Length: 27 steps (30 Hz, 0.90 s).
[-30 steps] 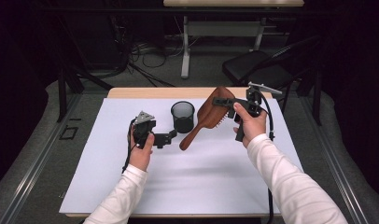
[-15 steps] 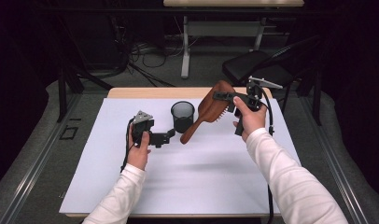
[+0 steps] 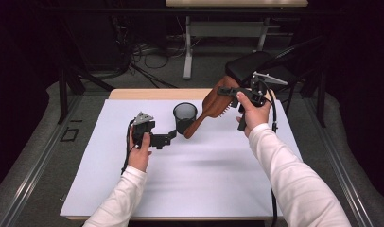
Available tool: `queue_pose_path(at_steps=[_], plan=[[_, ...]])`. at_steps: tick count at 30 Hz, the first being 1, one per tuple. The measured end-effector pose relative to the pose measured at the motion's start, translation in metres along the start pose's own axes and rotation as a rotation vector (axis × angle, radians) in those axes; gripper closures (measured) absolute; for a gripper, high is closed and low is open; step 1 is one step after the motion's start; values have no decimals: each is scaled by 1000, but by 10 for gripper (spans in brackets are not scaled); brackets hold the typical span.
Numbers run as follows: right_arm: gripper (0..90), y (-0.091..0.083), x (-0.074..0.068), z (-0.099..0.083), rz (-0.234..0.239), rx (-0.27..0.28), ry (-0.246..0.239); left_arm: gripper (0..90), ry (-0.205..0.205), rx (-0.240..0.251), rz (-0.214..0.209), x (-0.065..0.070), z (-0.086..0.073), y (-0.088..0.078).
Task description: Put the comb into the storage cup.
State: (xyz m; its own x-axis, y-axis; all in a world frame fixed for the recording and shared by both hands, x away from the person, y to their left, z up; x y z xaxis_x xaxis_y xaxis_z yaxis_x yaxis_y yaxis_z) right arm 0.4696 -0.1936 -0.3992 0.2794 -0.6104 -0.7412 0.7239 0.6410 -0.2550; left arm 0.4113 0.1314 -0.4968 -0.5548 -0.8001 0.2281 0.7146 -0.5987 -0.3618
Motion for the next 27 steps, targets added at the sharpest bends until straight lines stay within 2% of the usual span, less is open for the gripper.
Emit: queue_pose_path(at_steps=[27], plan=[[473, 14, -3, 22, -47, 62, -5, 3, 1, -8, 2, -1, -1, 1]])
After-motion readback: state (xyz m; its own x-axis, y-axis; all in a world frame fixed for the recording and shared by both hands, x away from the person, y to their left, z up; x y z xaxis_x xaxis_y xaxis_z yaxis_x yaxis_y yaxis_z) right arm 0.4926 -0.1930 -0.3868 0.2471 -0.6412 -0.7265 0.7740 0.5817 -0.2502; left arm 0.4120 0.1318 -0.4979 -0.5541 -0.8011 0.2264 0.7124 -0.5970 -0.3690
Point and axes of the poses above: each handheld gripper's, and its own axes: y roughly forward along the jaws, z roughly out of its top, x roughly to its right, the point moved 2 cm from there along y, roughly forward along the jaws, and after that the axes turned 7 degrees about x, right-handed, at the moved point
